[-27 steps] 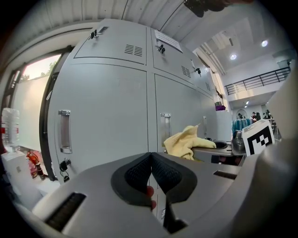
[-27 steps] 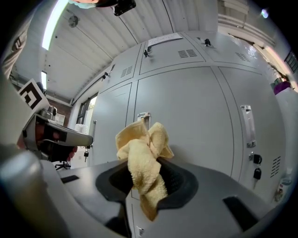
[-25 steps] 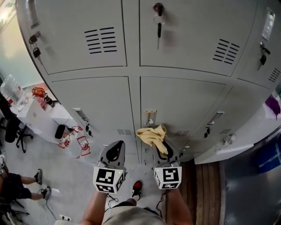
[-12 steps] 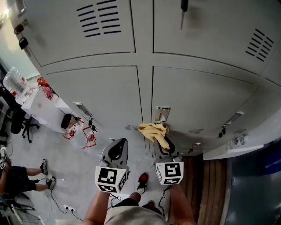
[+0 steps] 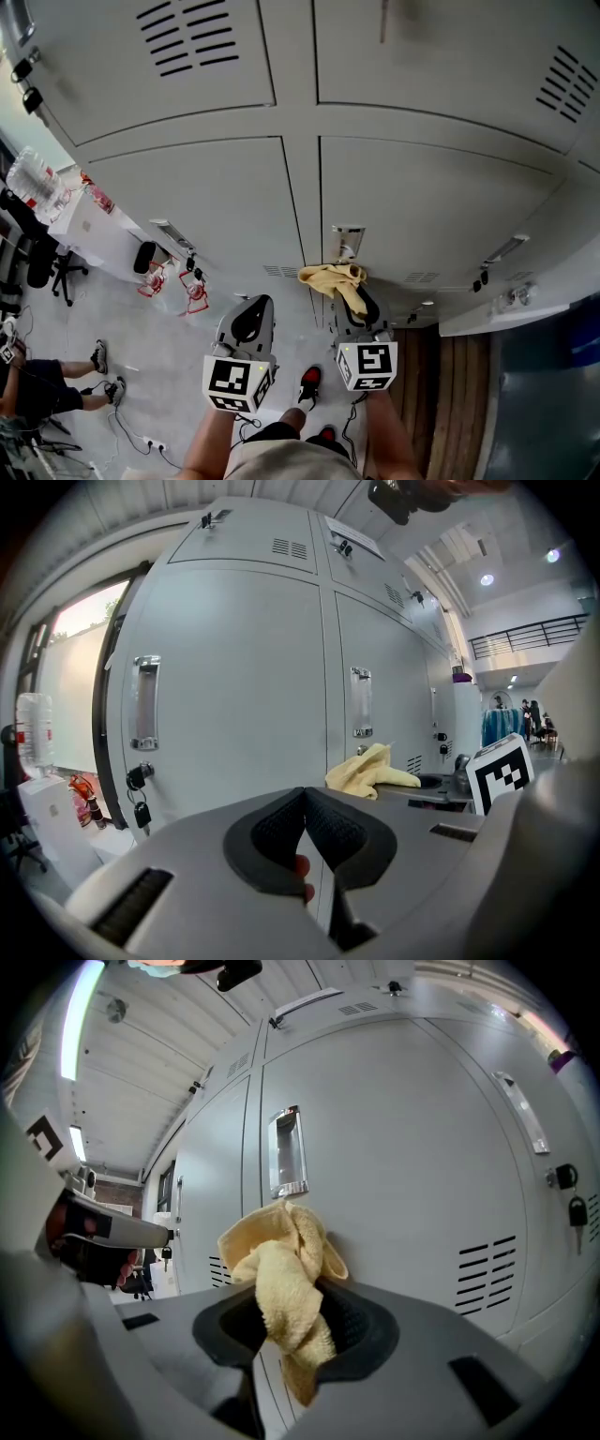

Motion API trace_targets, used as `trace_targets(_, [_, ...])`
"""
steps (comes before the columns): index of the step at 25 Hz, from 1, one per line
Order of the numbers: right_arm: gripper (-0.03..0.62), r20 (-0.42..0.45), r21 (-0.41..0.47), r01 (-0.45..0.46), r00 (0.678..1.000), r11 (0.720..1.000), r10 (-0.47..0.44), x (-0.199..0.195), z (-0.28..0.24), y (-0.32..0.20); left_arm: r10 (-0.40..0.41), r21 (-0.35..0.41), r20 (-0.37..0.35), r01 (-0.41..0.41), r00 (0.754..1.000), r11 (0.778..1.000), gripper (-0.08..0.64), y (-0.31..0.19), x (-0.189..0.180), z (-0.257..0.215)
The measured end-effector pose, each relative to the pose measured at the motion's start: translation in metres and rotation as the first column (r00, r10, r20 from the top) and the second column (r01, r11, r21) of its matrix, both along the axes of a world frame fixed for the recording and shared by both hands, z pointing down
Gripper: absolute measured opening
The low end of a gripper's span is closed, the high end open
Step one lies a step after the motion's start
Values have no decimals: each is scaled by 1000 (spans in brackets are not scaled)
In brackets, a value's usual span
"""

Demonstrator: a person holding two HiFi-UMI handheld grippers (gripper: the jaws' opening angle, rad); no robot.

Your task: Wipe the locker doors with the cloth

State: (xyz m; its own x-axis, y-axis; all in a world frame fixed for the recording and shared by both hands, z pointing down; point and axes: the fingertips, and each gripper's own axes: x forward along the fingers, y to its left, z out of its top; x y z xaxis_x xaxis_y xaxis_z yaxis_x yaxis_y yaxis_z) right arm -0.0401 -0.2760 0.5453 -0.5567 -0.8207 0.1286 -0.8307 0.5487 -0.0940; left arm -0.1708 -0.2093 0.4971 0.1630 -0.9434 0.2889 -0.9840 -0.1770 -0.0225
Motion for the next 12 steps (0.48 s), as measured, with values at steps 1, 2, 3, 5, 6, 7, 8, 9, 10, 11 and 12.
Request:
trace_targets(1, [129,0,-2,-7,1000,1000,7,3,0,0,3,-1,-1,-3,1000,1000,23,0,2,0])
trace_targets(2, [129,1,-3,-16,1000,1000,16,7,1,-1,6,-2,-2,-6,1000,1000,23,0,3,1])
trace_targets(3, [129,1,-4,-27,1000,1000,27,12,1,-2,10,-3,-3,-10,1000,1000,23,0,5,1])
trace_targets(5, [129,2,-6,-49,999,999,49,21,2,-3,22,-5,-5,-22,1000,1000,23,-1,10,2])
trace_targets(6, [129,2,-8,-60,998,998,60,26,2,-4,28,-5,-5,-28,1000,1000,23,-1,13,1])
trace_targets(7, [129,1,-9,-70,998,997,70,31,3,-5,34,-3,-6,-35,999,999,23,-1,15,1])
trace_targets(8, [129,0,-11,-80,997,997,80,36,4,-6,41,-2,-7,-41,999,999,23,-2,18,0])
trace_targets(9, [129,-3,-12,-90,996,996,90,41,4,-7,47,0,-9,-47,999,999,23,-4,20,0])
trace_targets(10, [129,-6,-13,-100,995,995,100,46,5,-8,54,1,-10,-54,998,999,23,-5,23,0])
trace_targets(11, [129,-9,-13,-110,994,994,110,51,5,-8,62,1,-11,-62,998,998,23,-6,26,0])
trace_targets(12, [129,-13,-13,-119,993,993,118,55,5,-9,70,1,-12,-70,998,998,23,-8,30,0])
